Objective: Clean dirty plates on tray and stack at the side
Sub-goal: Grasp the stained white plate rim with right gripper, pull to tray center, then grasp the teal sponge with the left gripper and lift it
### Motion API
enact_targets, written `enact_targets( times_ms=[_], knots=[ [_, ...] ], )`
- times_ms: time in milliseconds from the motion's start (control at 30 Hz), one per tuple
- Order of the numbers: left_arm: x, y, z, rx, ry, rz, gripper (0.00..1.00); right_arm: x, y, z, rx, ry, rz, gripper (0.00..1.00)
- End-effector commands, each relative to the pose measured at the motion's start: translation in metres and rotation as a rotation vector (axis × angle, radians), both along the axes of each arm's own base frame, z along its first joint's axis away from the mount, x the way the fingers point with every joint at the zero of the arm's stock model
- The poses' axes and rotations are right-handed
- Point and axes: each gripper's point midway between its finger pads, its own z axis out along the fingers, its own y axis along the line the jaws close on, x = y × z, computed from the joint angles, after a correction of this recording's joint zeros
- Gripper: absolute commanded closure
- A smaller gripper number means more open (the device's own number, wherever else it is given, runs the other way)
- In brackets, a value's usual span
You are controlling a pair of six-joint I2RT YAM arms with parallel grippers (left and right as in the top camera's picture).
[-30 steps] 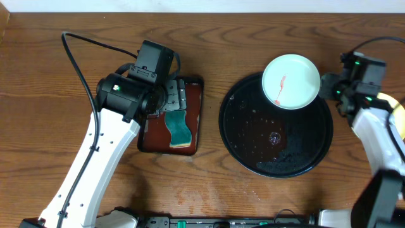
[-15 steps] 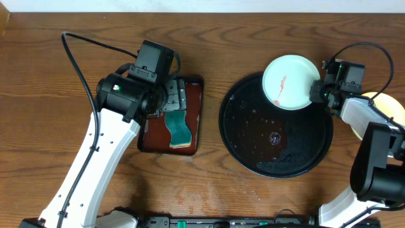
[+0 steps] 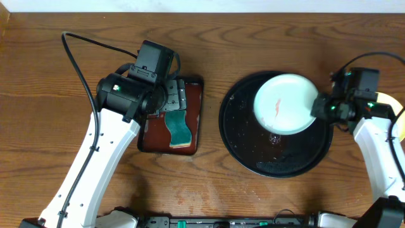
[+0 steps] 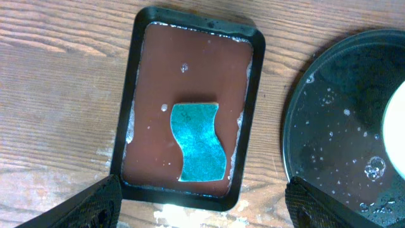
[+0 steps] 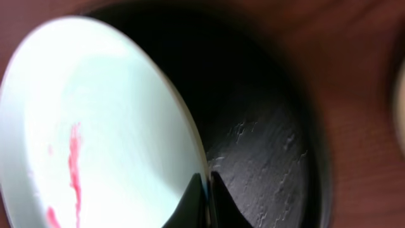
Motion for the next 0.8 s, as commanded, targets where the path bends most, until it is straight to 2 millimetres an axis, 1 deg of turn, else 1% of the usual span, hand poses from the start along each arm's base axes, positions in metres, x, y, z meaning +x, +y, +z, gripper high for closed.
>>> enact_targets(
  times_ms=[0,67,133,167,233,333,367,400,433,533,667,733,767],
  knots=[
    [0.001,0.001,0.003,0.006,-0.007,-0.005,0.17,-0.032,0.037,-0.023,0.083,0.153,0.051,0.99],
    [0.001,0.001,0.003,0.006,-0.007,-0.005,0.17,-0.047,0.045,-0.043,0.074,0.216,0.072,0.99],
    [0.001,0.001,0.003,0.006,-0.007,-0.005,0.17,-0.058,0.042,-0.068,0.002,0.25,0.098,0.99],
    [0.001,0.001,0.003,0.006,-0.007,-0.006,0.17,-0.059,0.041,-0.077,-0.027,0.249,0.118,0.99],
    [0.001,0.001,0.003,0.006,-0.007,-0.006,0.17,-0.06,0.04,-0.087,-0.063,0.238,0.153,0.99],
    [0.001,0.001,0.003,0.006,-0.007,-0.006,0.17,-0.053,0.039,-0.088,-0.083,0.206,0.191,0.99],
    [0.001,0.001,0.003,0.006,-0.007,-0.005,0.17,-0.049,0.039,-0.085,-0.089,0.187,0.202,0.98],
    [0.001,0.001,0.003,0.006,-0.007,-0.005,0.17,-0.045,0.039,-0.081,-0.092,0.171,0.208,0.93],
    [0.001,0.001,0.003,0.006,-0.007,-0.005,0.17,-0.041,0.039,-0.076,-0.091,0.155,0.211,0.84],
    [0.001,0.001,0.003,0.006,-0.007,-0.006,0.17,-0.032,0.049,-0.055,-0.043,0.099,0.233,0.67],
    [0.004,0.0,0.0,0.006,-0.008,-0.005,0.17,-0.028,0.07,-0.019,0.056,0.015,0.284,0.59],
    [0.002,0.0,-0.01,0.015,0.023,0.0,0.17,-0.032,0.083,0.0,0.122,-0.027,0.321,0.59],
    [0.001,0.001,-0.02,0.019,0.053,0.017,0.17,-0.034,0.087,0.007,0.143,-0.044,0.334,0.59]
  ],
)
